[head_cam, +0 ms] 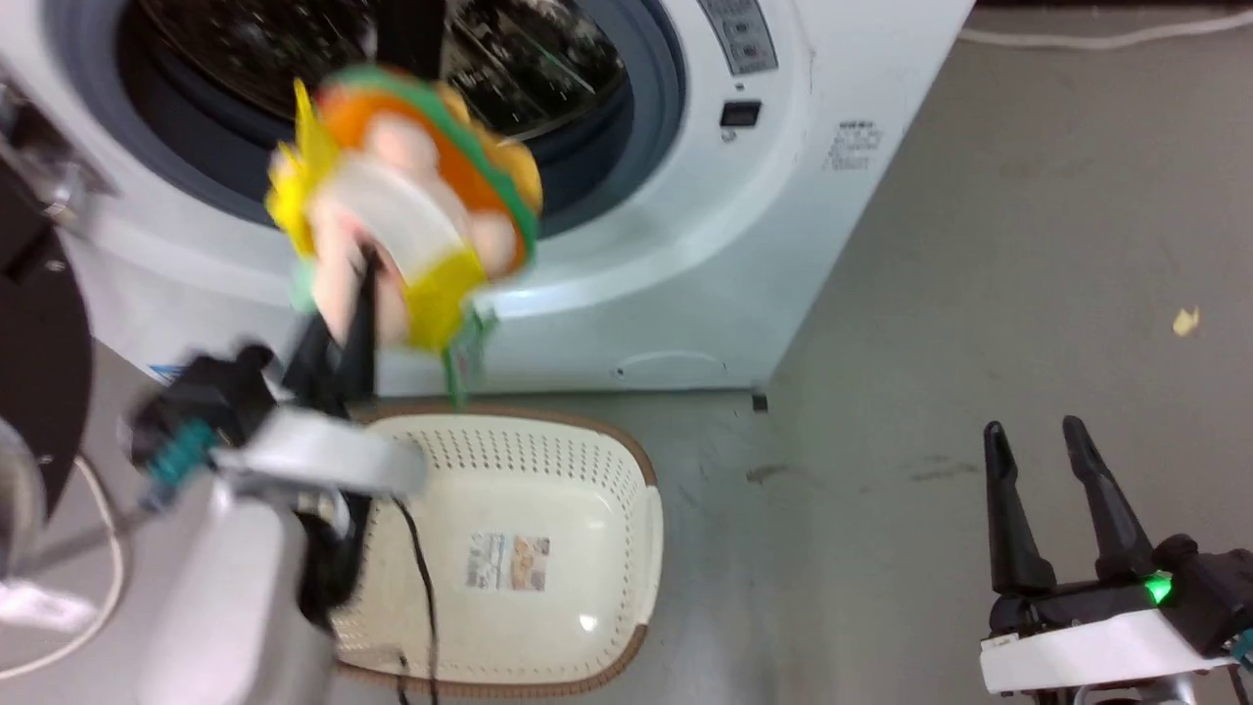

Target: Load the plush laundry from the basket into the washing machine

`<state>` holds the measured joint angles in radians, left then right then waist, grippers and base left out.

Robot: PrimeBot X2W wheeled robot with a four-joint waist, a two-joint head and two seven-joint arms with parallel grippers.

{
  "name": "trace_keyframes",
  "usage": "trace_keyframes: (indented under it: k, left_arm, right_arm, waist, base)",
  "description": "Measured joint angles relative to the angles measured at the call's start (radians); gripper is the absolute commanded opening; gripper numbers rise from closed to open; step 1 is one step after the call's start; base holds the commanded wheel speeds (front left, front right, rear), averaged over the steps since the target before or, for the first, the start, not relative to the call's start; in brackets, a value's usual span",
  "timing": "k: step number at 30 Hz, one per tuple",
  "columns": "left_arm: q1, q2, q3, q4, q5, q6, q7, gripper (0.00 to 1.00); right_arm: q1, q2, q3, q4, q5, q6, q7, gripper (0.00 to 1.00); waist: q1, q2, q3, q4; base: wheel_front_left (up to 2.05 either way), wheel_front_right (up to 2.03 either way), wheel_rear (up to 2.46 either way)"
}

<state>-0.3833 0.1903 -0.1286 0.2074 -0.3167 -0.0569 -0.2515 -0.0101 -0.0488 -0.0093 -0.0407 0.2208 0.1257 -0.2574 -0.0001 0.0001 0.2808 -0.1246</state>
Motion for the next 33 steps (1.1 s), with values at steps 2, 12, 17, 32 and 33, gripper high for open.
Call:
trace_keyframes:
  k: [2, 12, 17, 32, 33]
  left_arm:
    - [-0.047, 0.022, 0.008, -0.021, 0.009, 0.007, 0.025, 0.00]
    - [-0.406, 0.176, 0.043, 0.017, 0.046, 0.017, 0.267, 0.00]
    - [-0.593, 0.252, 0.041, 0.105, 0.072, 0.001, 0.364, 0.00]
    - [-1.002, 0.322, -0.039, 0.532, 0.150, -0.012, 0.556, 0.00]
    - [-1.011, 0.321, -0.043, 0.546, 0.152, -0.011, 0.558, 0.00]
  right_arm:
    - [-0.003, 0.000, 0.008, -0.001, 0.000, 0.000, 0.000, 1.00]
    - [-0.083, 0.000, 0.021, -0.012, 0.056, 0.000, 0.000, 1.00]
    - [-0.127, 0.000, 0.035, -0.015, 0.099, 0.000, 0.000, 1.00]
    - [-0.183, 0.000, 0.094, -0.003, 0.149, 0.000, 0.000, 1.00]
    - [-0.183, 0.000, 0.096, -0.003, 0.149, 0.000, 0.000, 1.00]
  waist:
    - [0.0000, 0.0000, 0.024, -0.009]
    - [0.0002, 0.0000, 0.206, -0.097]
    - [0.0003, 0.0000, 0.304, -0.146]
    - [0.0002, 0.0000, 0.475, -0.282]
    - [0.0002, 0.0000, 0.479, -0.283]
  base:
    - [0.00, 0.00, 0.00]
    - [0.00, 0.00, 0.00]
    - [0.00, 0.00, 0.00]
    - [0.00, 0.00, 0.00]
    - [0.00, 0.00, 0.00]
